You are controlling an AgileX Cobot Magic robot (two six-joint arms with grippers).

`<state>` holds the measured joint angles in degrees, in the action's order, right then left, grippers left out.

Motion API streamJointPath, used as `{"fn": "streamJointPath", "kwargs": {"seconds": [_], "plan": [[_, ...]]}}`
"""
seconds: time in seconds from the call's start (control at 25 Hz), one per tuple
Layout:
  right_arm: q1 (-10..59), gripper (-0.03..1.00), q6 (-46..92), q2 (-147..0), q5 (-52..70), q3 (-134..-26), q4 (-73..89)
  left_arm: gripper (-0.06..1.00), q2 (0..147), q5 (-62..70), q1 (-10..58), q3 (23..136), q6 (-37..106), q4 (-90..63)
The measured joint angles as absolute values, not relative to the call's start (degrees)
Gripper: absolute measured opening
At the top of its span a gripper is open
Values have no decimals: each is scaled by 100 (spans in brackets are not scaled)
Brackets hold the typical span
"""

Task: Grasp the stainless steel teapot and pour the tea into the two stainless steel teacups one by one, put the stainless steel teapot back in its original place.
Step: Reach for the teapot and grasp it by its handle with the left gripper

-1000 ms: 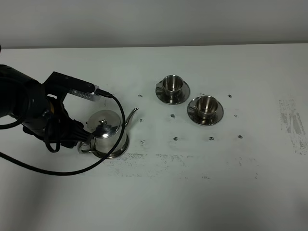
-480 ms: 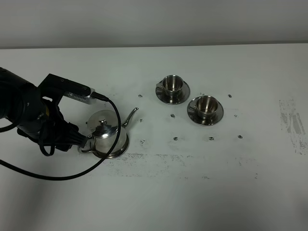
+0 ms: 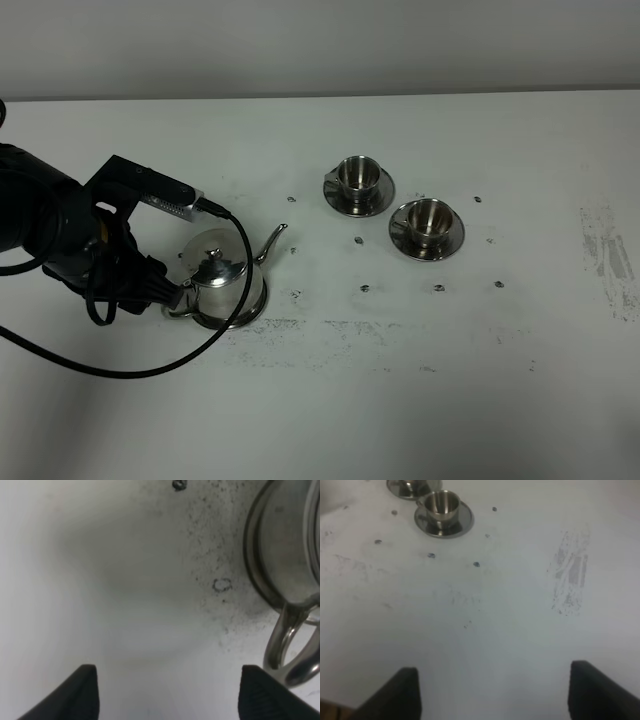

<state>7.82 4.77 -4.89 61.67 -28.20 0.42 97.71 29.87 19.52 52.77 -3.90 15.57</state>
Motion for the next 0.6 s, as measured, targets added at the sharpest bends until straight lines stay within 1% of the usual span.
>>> {"fn": "streamJointPath", "kwargs": {"seconds": [0.12,0.4,0.6], "plan": [[782,59,477,-489,6167,-2820,42,56,9771,2951,1952,5277,-269,1557],[782,59,477,-489,6167,-2820,42,51,9771,2927,2111,5277,111,1436],[782,59,477,-489,6167,-2820,44,51,9771,2950,2111,5277,133,1402]]}}
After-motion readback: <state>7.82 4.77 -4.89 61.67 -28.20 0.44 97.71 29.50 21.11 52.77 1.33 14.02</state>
